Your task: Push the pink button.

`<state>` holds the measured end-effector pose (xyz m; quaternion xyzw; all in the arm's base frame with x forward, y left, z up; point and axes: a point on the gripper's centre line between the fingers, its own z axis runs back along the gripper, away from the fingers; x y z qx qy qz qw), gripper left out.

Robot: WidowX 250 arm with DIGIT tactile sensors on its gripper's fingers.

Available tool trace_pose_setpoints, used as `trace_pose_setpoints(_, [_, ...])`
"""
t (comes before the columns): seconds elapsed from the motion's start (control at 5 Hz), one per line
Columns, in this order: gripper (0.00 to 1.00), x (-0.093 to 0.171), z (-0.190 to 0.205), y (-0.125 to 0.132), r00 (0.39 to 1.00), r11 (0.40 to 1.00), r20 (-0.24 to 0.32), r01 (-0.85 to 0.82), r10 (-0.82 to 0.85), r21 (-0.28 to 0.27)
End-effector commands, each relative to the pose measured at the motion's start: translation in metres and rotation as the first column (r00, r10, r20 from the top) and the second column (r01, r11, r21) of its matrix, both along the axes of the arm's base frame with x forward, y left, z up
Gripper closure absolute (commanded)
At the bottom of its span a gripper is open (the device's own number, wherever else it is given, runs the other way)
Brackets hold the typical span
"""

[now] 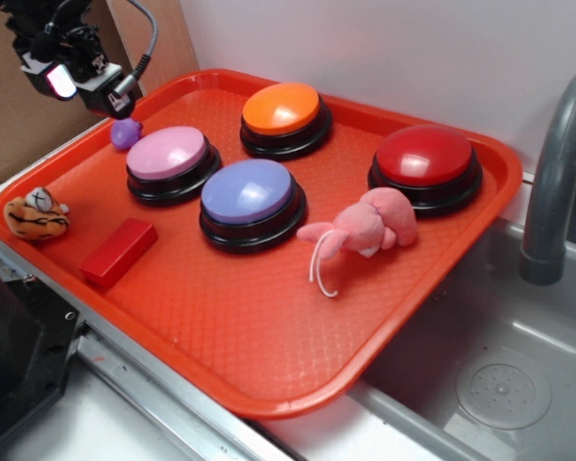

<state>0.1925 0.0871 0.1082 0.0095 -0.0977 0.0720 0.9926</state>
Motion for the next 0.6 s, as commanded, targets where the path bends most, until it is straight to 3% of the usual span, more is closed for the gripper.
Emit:
trace_pose_setpoints(0.0, [0.0,0.0508,-0.0404,-0.0169,0.992,0.992,-0.064,0.116,-0.113,0.047])
trace_pose_setpoints(0.4, [0.0,0.0536,-0.0453,-0.0252,0.989,0.99,-0.08,0.13,-0.126,0.052])
